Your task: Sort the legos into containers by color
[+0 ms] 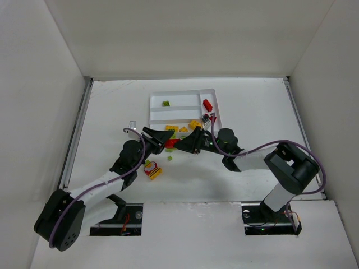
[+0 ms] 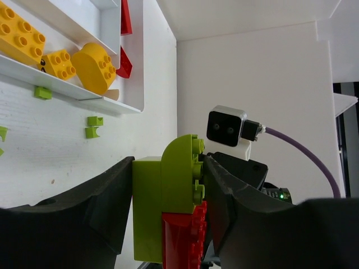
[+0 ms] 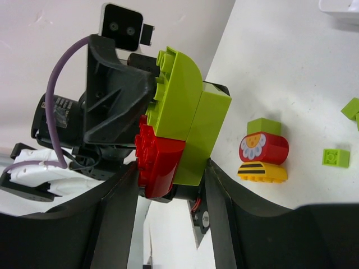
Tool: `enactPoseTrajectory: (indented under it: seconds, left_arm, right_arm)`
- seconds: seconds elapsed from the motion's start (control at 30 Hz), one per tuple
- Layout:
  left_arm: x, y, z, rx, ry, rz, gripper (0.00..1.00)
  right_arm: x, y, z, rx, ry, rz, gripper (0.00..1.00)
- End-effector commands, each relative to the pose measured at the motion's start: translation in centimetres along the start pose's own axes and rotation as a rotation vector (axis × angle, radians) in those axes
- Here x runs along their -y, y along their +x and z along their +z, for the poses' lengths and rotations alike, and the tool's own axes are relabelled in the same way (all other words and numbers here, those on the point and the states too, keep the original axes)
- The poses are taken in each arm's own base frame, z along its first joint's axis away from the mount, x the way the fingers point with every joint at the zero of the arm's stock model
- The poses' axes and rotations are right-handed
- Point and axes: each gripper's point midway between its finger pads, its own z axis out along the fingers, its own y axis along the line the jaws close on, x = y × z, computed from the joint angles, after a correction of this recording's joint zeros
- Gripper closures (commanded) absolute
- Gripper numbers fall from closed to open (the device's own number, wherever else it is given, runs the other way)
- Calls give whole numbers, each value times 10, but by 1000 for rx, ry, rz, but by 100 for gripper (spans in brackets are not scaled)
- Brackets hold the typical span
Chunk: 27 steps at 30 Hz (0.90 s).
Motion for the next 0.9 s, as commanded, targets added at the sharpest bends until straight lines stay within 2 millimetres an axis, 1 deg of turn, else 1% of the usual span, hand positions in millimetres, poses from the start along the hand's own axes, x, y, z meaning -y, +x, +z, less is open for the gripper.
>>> enactPoseTrajectory:
  seconds: [0.0,0.1,0.2,0.33,0.4,0.43,0.5,0.53,0.6,0.63,0.77,0.87]
  left_arm:
    - [34,-6,3,7,105,24,57]
    - [34,-5,2,0,105,24,67]
    - [35,-5,2,-4,108,27,73]
    - [34,-6,-1,0,109,30,77]
    - [34,-8,-2,8,110,30,77]
    - [33,-9,-2,12,107,30,77]
    - [35,-7,-2,5,110,30,76]
    - [35,-5,-1,-3,109,32,73]
    - [32,-2,1,-13,101,37,63]
    - [30,-1,2,-16,94,36,61]
    - [29,1,3,-24,89,37,53]
    - [31,3,3,-36,96,42,49]
  right_arm:
    - [-22,-11,-2,22,-69,-45,55]
    - [-20,-14,-3,30,-63,-44,55]
    - [-17,-18,-5,38,-54,-41,55]
    - [-12,-21,-7,45,-38,-39,52]
    - [-12,-22,-8,47,-35,-39,50]
    - [-12,-22,-8,47,-35,-39,50]
    - [-15,-21,-7,37,-43,-43,54]
    - [-16,-22,-7,35,-47,-40,54]
    - [-19,-22,-6,32,-56,-43,54]
    - [-21,-22,-5,28,-62,-44,54]
    - [-25,-23,-5,22,-74,-51,54]
    - [-26,-24,-4,19,-79,-54,54]
